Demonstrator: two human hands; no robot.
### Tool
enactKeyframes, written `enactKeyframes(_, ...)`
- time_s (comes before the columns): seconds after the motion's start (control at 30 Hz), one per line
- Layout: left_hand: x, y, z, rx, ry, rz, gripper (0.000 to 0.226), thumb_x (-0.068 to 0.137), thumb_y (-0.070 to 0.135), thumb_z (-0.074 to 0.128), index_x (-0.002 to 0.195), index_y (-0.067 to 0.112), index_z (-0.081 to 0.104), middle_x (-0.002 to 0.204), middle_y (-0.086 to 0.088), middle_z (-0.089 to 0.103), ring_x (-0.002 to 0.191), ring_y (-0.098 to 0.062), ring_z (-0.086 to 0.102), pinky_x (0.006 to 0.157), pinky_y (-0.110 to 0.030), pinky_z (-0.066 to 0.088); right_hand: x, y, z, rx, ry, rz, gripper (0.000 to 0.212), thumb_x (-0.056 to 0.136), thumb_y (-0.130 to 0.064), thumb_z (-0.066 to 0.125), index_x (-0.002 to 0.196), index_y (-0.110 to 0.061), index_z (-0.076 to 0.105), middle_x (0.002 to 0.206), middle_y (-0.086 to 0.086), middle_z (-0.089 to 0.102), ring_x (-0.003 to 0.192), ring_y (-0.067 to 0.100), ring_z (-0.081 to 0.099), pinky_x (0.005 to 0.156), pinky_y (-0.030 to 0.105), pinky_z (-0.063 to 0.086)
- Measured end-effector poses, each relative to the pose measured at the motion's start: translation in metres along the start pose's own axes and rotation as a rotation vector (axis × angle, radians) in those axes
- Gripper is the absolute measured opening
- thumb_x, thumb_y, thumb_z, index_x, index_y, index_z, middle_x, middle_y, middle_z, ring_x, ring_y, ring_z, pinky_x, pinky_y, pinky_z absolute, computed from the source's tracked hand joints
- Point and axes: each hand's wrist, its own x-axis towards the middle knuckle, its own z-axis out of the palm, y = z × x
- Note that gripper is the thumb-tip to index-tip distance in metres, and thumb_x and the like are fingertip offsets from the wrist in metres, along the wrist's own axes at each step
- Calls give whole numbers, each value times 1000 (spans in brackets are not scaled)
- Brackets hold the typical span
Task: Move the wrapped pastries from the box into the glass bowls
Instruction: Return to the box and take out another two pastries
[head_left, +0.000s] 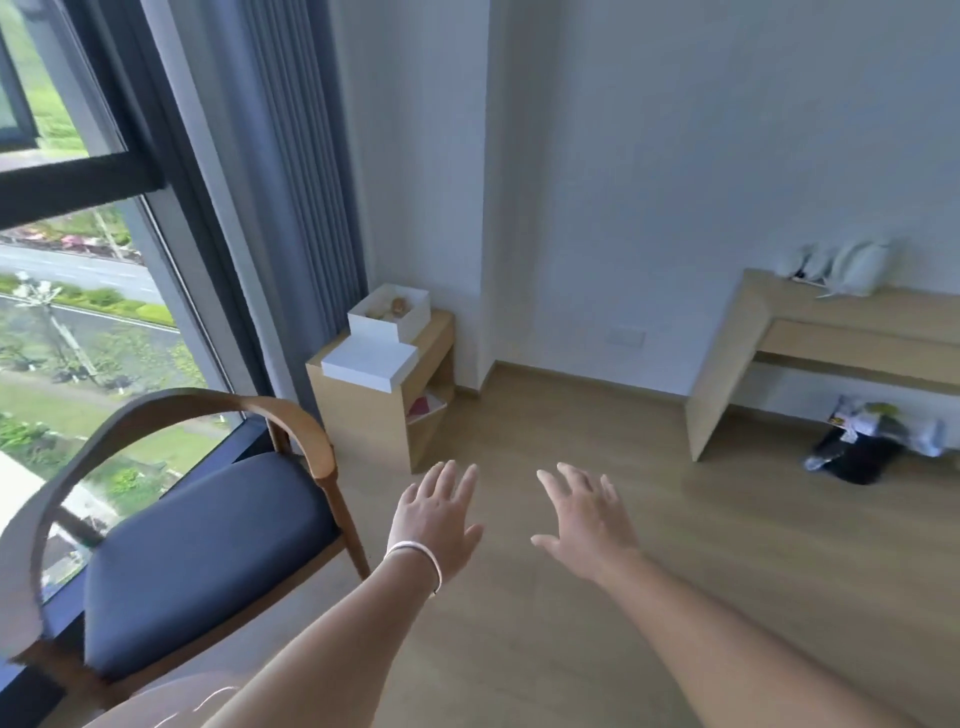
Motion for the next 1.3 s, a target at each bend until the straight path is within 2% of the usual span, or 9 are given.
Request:
enactKeyframes(0.43,139,24,27,11,-28,78,76,94,57,40,154,26,4,160,1,16,147,-18,10,115,-35,22,95,80,9,38,-6,59,84,86,-60,60,153,-30,20,161,6,20,143,26,27,117,43,16)
enactKeyframes(0.6,238,17,52,16,-34,95,78,94,57,40,154,25,1,160,-1,16,148,-19,10,115,-37,22,179,115,14,18,-24,95,84,88,-60,58,154,-30,17,162,6,17,145,25,24,119,45,14)
enactKeyframes(0.93,447,-44,68,13,-23,72,77,95,55,40,153,24,1,161,-3,17,148,-21,11,116,-41,22,371,161,2,26,-46,147,83,88,-60,57,154,-30,16,162,5,17,146,23,24,119,46,13)
enactKeyframes(1.3,597,-83,88,28,-39,27,75,95,56,41,153,23,7,159,-3,22,147,-21,14,115,-42,25,549,188,9,92,-34,74,83,87,-58,59,154,-29,19,162,6,19,147,22,22,119,47,13)
